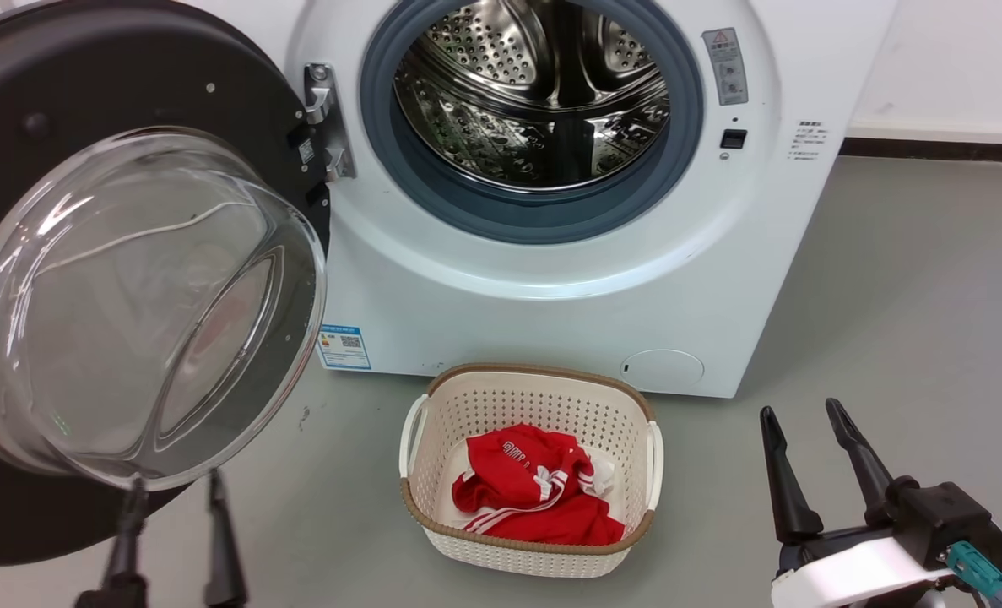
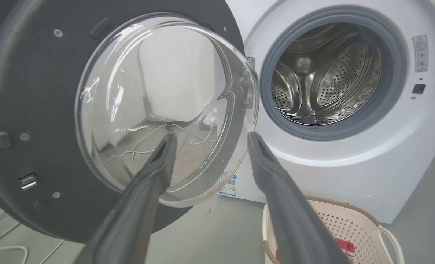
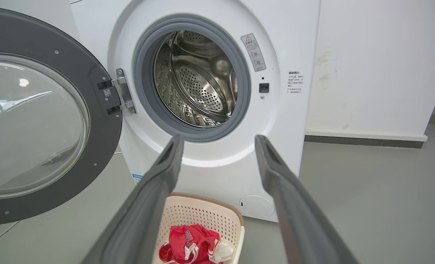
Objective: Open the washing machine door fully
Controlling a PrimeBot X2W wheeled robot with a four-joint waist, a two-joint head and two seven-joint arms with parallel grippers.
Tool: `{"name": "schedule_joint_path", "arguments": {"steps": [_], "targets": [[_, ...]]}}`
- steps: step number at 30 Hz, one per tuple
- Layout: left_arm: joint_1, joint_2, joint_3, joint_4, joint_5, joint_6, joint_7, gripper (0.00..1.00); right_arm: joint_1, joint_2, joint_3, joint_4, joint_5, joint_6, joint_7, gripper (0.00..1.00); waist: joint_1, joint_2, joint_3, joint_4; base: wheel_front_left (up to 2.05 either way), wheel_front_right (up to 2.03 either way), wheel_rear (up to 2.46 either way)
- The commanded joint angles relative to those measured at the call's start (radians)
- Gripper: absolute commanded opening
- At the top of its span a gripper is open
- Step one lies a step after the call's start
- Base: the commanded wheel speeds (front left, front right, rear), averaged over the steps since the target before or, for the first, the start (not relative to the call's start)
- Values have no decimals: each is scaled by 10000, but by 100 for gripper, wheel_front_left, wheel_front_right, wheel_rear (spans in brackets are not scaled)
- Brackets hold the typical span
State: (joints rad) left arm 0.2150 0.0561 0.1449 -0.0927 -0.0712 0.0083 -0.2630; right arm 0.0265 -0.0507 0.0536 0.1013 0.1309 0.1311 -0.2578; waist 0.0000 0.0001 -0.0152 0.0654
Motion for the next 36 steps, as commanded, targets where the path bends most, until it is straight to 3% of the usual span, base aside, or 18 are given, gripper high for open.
{"name": "schedule_joint_path", "arguments": {"steps": [1,9,17,36], "targets": [[-137,-13,-132,-44,75,-52,-24,100,89,12,-26,-48,-127,-7,20,100,0,-1,-28,-77,0,0,0],[-900,-28,-1075,156,130,-420,-24,100,61,14,-131,-512,-310,-7,256,100,0,-1,-72,-656,0,0,0],[-1162,-42,-1008,459,-138,-437,-24,100,225,15,-299,-656,-357,-5,438,100,0,-1,-53,-1217,0,0,0],[-1044,-55,-892,709,-90,-357,-24,100,171,14,-210,-510,-233,-7,440,100,0,-1,7,-1340,0,0,0]]}}
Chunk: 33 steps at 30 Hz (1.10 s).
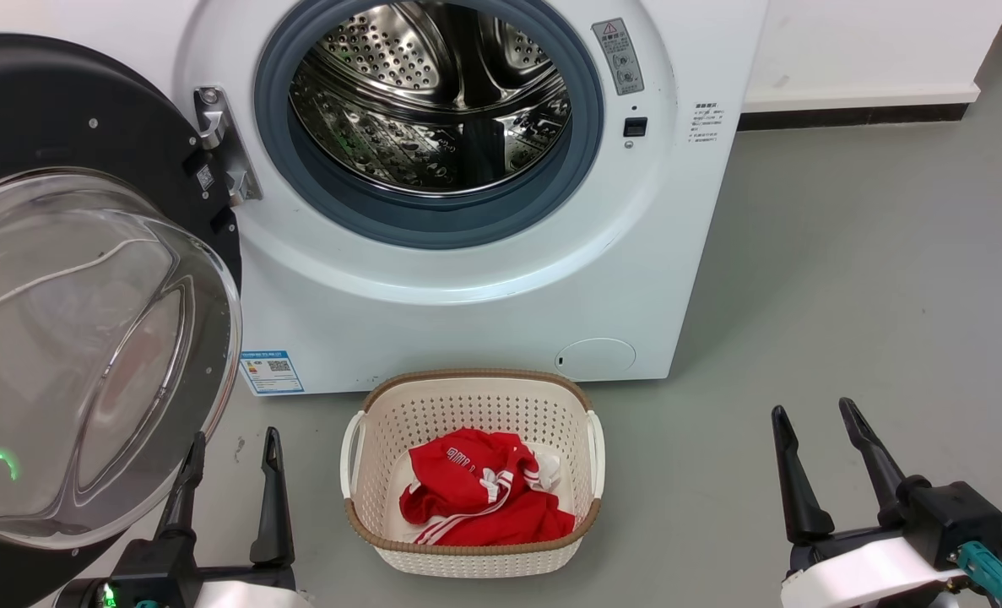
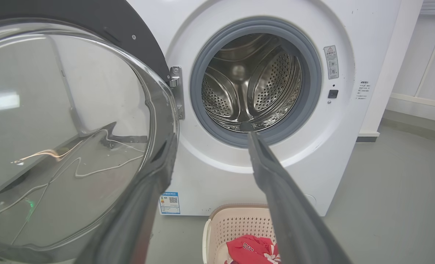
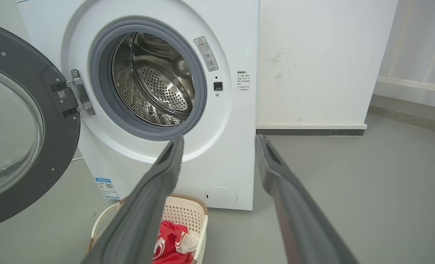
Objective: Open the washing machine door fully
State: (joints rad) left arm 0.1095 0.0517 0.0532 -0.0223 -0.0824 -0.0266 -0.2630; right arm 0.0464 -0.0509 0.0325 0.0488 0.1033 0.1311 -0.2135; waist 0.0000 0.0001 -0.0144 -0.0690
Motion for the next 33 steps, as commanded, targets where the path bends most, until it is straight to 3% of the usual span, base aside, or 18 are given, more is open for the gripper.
{"name": "schedule_joint_path", "arguments": {"steps": [1,8,9,12,33], "targets": [[15,-11,24,8,17,-7,-24,100,-22,16,0,16,53,-7,3,100,0,-1,-2,7,0,0,0],[27,-13,14,16,-31,-34,-24,100,-9,16,11,26,111,-5,0,100,0,-1,-2,46,0,0,0],[4,-2,-4,13,-18,-11,0,0,1,0,9,13,47,-2,1,0,0,-1,-2,46,0,0,0],[5,-13,27,272,-166,-15,71,0,88,0,51,151,203,0,0,0,0,-1,-1,53,0,0,0],[-574,-11,168,865,-4108,-283,1028,0,-385,-234,-69,611,4351,-1,627,0,0,-1,28,156,0,0,0]]}}
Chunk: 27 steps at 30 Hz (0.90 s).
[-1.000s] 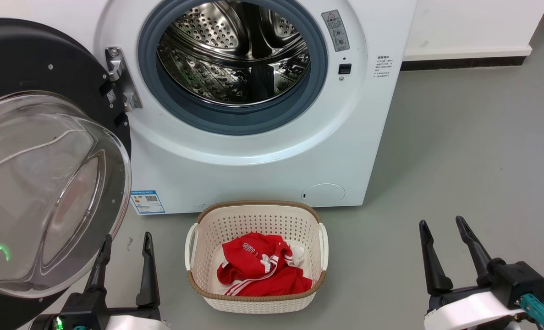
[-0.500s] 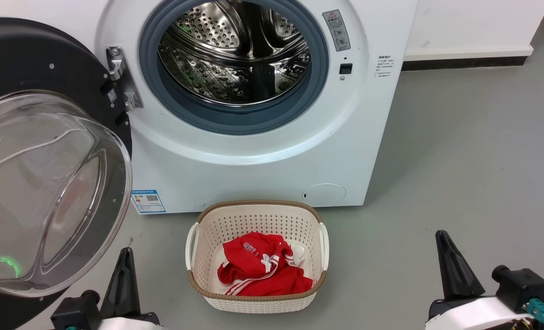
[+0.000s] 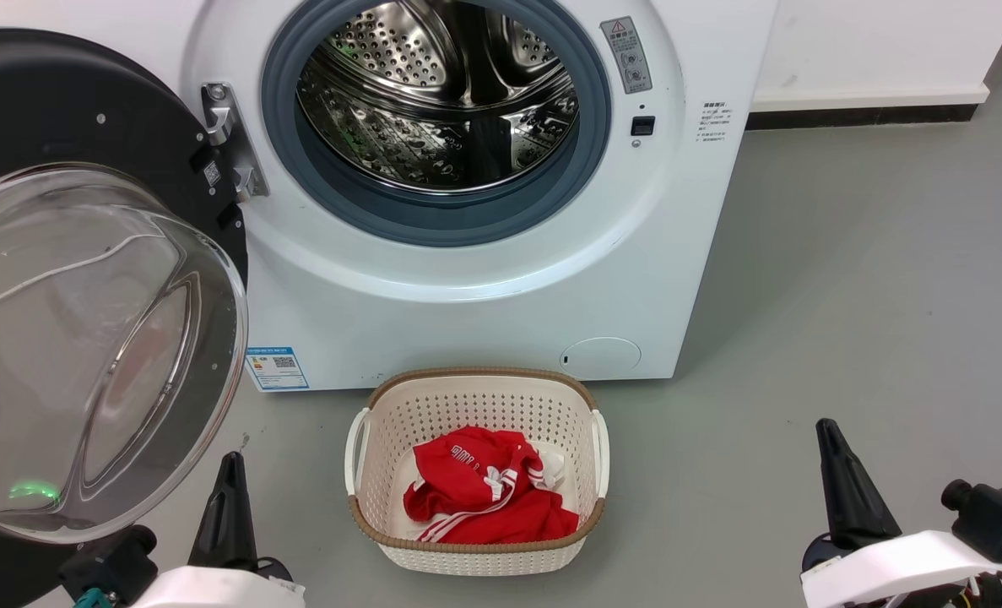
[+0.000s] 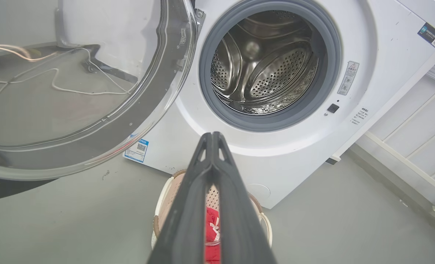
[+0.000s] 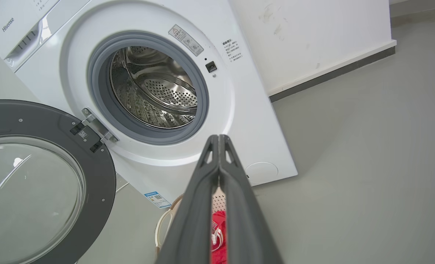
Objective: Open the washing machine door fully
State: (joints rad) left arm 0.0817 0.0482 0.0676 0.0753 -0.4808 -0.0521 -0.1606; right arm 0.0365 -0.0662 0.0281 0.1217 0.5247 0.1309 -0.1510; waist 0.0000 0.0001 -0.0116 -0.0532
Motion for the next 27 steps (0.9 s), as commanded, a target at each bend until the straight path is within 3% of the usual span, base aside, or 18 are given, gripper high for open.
{"name": "schedule_joint_path", "arguments": {"steps": [1,27], "targets": [[-319,24,29,-85,-294,-38,45,0,-305,-89,-32,-99,313,1,29,0,0,-1,1,4,0,0,0],[-899,27,187,530,-4156,-309,990,0,-729,-196,-267,340,4236,0,747,0,0,-1,38,137,0,0,0]]}}
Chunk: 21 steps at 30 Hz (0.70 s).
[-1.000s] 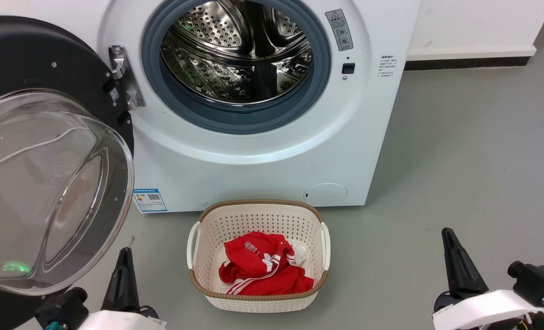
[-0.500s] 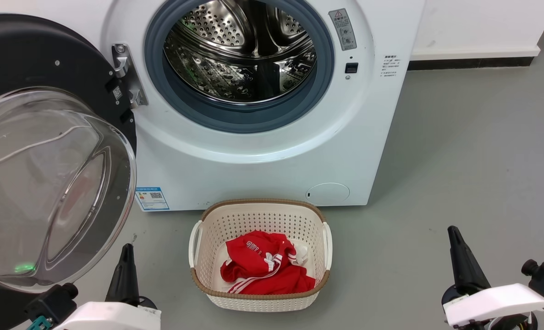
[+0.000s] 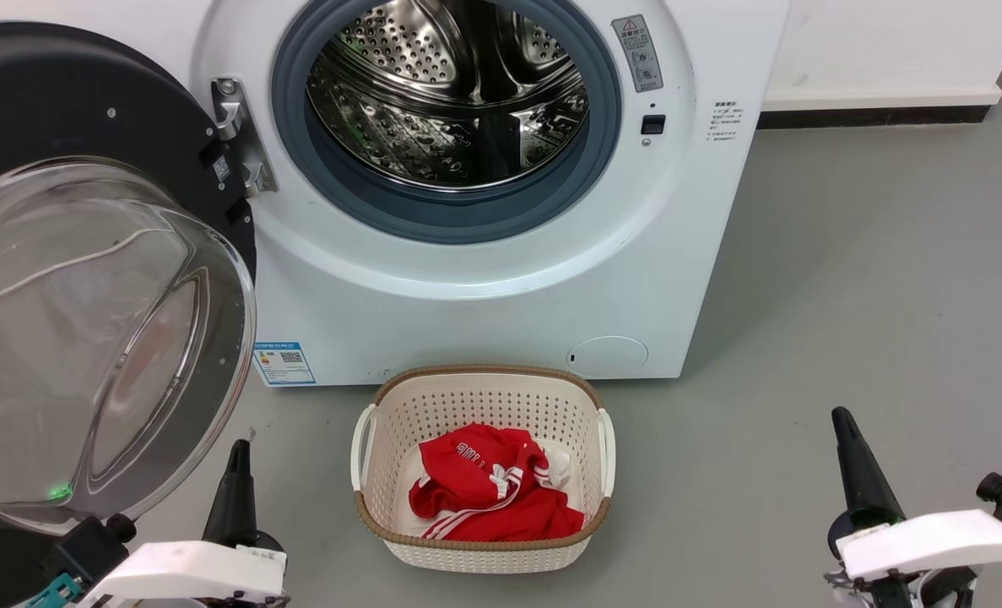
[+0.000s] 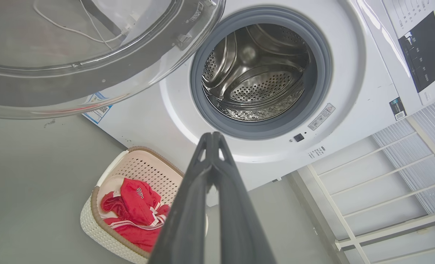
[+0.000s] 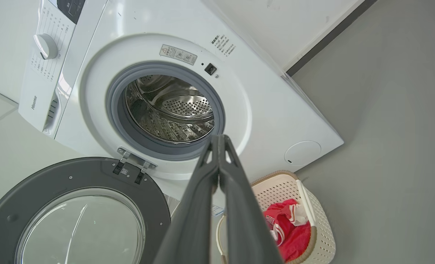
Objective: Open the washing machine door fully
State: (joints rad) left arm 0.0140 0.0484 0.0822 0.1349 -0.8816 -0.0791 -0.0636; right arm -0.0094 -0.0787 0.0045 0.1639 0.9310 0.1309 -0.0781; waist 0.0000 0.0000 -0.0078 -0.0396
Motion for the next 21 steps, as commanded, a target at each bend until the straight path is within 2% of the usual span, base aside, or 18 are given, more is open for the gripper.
{"name": "schedule_joint_path", "arguments": {"steps": [1,21], "targets": [[-244,25,47,-44,-277,-48,56,0,-275,-74,-40,-67,292,0,40,0,0,0,1,6,0,0,0],[-597,27,140,340,-2607,-206,634,0,-522,-85,-250,211,2608,0,531,0,0,0,30,108,0,0,0]]}}
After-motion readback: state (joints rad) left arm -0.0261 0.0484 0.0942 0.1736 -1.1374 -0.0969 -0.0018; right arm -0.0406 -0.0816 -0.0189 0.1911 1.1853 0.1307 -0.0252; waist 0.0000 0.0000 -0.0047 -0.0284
